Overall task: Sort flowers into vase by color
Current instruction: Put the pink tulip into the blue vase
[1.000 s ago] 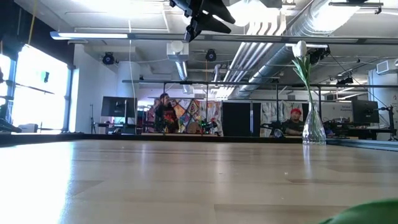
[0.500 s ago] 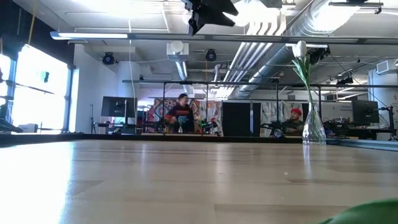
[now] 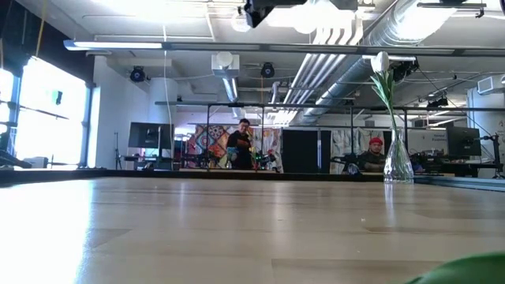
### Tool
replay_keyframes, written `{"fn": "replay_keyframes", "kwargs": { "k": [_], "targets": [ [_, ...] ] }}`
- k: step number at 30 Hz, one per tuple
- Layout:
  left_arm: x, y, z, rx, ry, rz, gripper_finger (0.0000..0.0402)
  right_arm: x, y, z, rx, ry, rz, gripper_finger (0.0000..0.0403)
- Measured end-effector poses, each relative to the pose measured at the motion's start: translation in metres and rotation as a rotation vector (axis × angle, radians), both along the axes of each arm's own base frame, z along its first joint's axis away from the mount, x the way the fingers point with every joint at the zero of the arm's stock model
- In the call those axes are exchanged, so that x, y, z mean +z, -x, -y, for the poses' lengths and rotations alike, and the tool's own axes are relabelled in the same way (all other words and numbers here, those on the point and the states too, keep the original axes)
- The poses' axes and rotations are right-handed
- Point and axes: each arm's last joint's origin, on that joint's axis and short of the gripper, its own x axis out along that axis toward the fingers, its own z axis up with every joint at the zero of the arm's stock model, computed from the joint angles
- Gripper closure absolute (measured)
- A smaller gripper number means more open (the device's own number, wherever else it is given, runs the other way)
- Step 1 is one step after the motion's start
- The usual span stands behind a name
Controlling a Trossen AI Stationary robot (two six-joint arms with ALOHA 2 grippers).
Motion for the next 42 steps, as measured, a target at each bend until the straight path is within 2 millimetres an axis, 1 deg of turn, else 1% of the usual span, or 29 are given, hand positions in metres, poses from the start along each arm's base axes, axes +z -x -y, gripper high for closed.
{"fn": "replay_keyframes", "kwargs": {
  "k": [1, 3, 4, 8, 10, 13, 17, 20, 23, 25, 28, 31, 34, 38, 42],
  "targets": [
    [-0.001, -0.001, 0.005, -0.02, -0.01, 0.0, 0.0294, 0.003, -0.002, 0.002, -0.03, -0.001, 0.042, 0.021],
    [-0.011, -0.007, 0.016, -0.06, -0.021, -0.013, 0.0292, 0.008, -0.006, 0.005, -0.077, -0.003, 0.079, 0.021],
    [-0.014, -0.009, 0.021, -0.08, -0.015, -0.006, 0.0292, 0.009, -0.009, 0.007, -0.096, -0.007, 0.08, 0.021],
    [-0.036, -0.017, 0.049, -0.159, 0.017, -0.064, 0.0291, 0.012, -0.026, 0.012, -0.182, -0.033, 0.08, 0.021],
    [-0.049, -0.015, 0.065, -0.209, 0.003, -0.128, 0.0291, 0.013, -0.04, 0.011, -0.197, -0.032, 0.037, 0.021],
    [-0.065, -0.01, 0.085, -0.281, -0.022, -0.23, 0.0291, 0.013, -0.072, 0.008, -0.205, 0.004, -0.027, 0.021],
    [-0.087, -0.004, 0.11, -0.326, -0.047, -0.335, 0.0291, 0.012, -0.11, 0.008, -0.232, 0.065, -0.043, 0.021],
    [-0.099, -0.003, 0.132, -0.343, -0.045, -0.346, 0.0291, 0.01, -0.129, 0.008, -0.255, 0.084, -0.042, 0.021],
    [-0.111, -0.004, 0.156, -0.368, -0.028, -0.324, 0.0291, 0.004, -0.141, 0.005, -0.25, 0.086, -0.067, 0.021],
    [-0.119, -0.003, 0.172, -0.384, -0.021, -0.311, 0.0291, 0.001, -0.145, 0.003, -0.233, 0.073, -0.085, 0.021],
    [-0.132, -0.002, 0.193, -0.39, -0.038, -0.282, 0.0291, -0.003, -0.144, 0.002, -0.168, 0.027, -0.148, 0.021],
    [-0.144, -0.001, 0.207, -0.405, -0.049, -0.266, 0.0291, -0.007, -0.139, 0.002, -0.149, -0.006, -0.193, 0.021],
    [-0.157, -0.003, 0.214, -0.384, -0.064, -0.267, 0.0291, -0.008, -0.136, 0.001, -0.149, -0.01, -0.203, 0.021],
    [-0.177, -0.005, 0.216, -0.369, -0.084, -0.304, 0.0292, -0.007, -0.136, 0.0, -0.154, -0.031, -0.195, 0.021],
    [-0.191, -0.003, 0.221, -0.378, -0.089, -0.336, 0.0292, -0.007, -0.137, 0.0, -0.157, -0.037, -0.188, 0.021]
  ]
}}
